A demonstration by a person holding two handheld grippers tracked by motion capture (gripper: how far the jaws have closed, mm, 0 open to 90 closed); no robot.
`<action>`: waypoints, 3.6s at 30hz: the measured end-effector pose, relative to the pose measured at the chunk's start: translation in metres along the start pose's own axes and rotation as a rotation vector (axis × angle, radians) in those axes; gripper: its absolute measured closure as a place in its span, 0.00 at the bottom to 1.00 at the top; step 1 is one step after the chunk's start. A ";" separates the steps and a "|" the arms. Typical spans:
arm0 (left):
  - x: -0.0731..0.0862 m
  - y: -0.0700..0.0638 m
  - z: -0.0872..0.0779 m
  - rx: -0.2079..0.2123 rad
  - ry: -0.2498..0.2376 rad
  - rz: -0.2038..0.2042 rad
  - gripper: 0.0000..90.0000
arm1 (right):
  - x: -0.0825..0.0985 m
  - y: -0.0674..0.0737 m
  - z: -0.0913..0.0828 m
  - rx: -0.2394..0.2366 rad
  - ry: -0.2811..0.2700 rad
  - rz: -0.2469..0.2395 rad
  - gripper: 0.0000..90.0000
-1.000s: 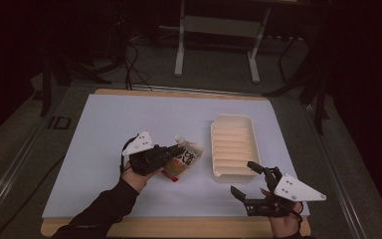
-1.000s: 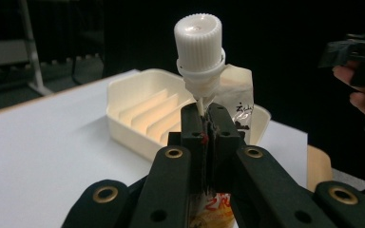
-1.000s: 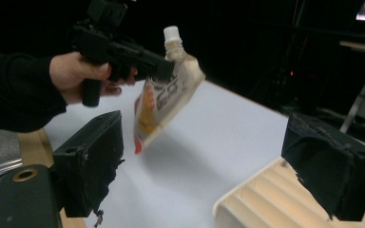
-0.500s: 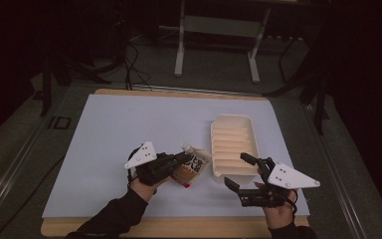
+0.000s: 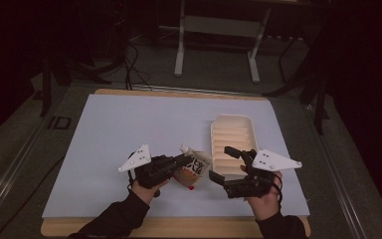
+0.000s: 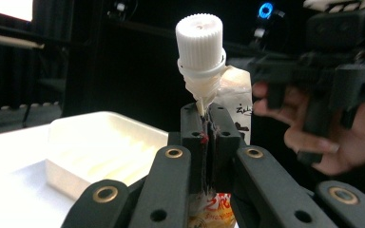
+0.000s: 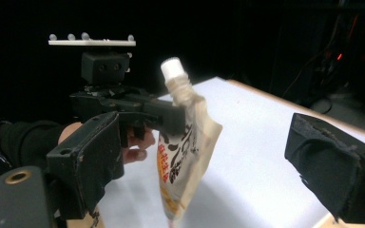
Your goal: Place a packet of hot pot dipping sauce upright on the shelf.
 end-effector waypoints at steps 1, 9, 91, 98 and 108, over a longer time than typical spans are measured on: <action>-0.001 -0.001 0.000 0.001 -0.003 0.000 0.97 | 0.001 0.001 0.004 -0.007 0.000 0.012 0.12; -0.002 -0.004 -0.001 -0.006 -0.038 0.029 0.97 | 0.007 0.005 0.022 -0.021 0.037 0.057 0.48; 0.033 0.030 -0.083 -0.303 0.335 -0.095 0.02 | -0.037 -0.153 0.015 -0.206 0.209 -0.230 0.97; 0.032 0.030 -0.084 -0.299 0.331 -0.095 0.02 | -0.030 -0.160 0.026 -0.206 0.245 -0.232 0.97; 0.034 0.032 -0.085 -0.302 0.331 -0.109 0.02 | -0.014 -0.159 0.038 -0.226 0.252 -0.221 0.96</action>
Point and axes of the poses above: each handheld gripper's, and its own axes: z roughly forward along the jaws, x roughly out of its underside, y roughly to its left, the point moved 4 cm from there along z, roughly forward along the jaws, and after that the axes turned 3 degrees about y, right-handed, at the moved point
